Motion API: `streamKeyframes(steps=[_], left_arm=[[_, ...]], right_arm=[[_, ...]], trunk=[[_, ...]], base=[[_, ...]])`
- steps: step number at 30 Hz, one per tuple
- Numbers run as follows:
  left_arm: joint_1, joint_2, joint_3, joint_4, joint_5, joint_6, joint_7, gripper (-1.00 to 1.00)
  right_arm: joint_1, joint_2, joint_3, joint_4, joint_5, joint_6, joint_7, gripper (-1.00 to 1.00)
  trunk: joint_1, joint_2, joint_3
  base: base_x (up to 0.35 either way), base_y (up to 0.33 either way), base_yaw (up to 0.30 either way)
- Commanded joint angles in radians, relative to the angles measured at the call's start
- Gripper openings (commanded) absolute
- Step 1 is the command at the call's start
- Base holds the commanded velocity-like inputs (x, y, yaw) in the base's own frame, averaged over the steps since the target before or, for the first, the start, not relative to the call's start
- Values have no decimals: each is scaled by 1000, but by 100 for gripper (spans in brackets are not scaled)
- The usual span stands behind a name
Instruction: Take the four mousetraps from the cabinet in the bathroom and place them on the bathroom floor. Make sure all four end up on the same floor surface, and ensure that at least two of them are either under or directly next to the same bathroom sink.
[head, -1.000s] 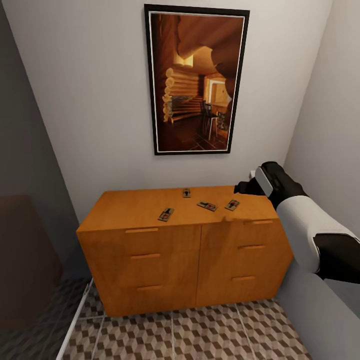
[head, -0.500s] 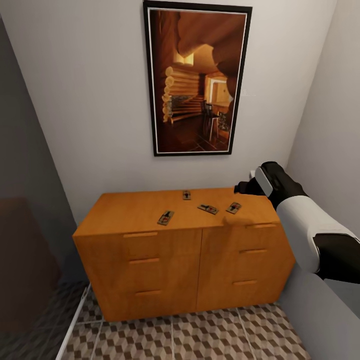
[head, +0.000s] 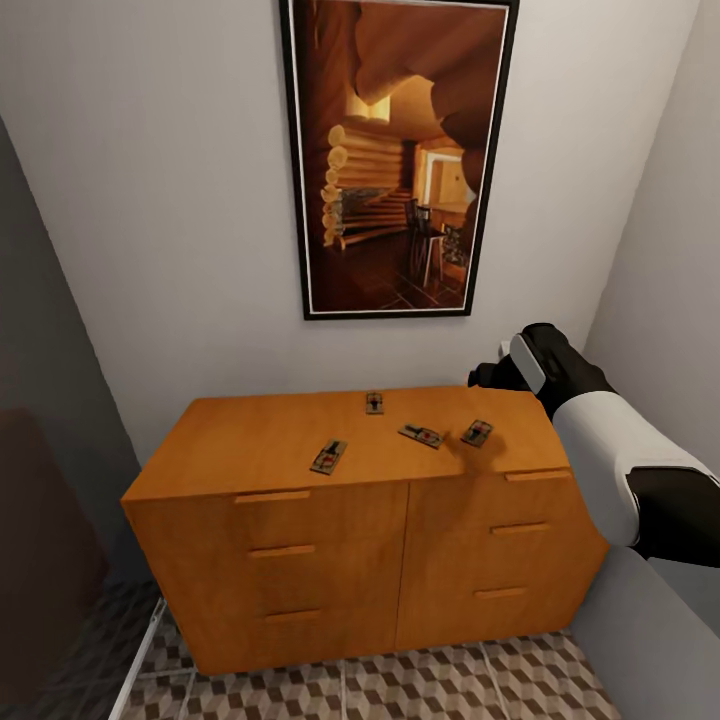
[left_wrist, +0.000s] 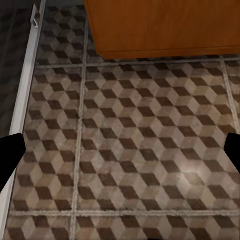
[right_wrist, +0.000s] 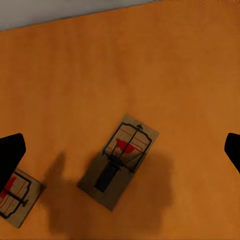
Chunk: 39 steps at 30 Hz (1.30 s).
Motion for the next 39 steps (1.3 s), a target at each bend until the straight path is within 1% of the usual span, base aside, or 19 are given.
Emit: streamKeyframes(steps=[1,33,39], left_arm=[[-2,1,8,4,2,-5,-10,100],[-1,1,8,4,2,-3,-9,100],[-1,1,8,4,2,-3,-9,100]], right_arm=[[-1,-1,4,-1,-11,3,-9,100],[-1,-2,3,23,-11,2,-9,100],[-1,-2,3,23,-11,2,-9,100]], trunk=[[0,-1,-1],[0,-1,-1],[0,-1,-6]], base=[[48,0,0],[5,0,0],[0,0,0]])
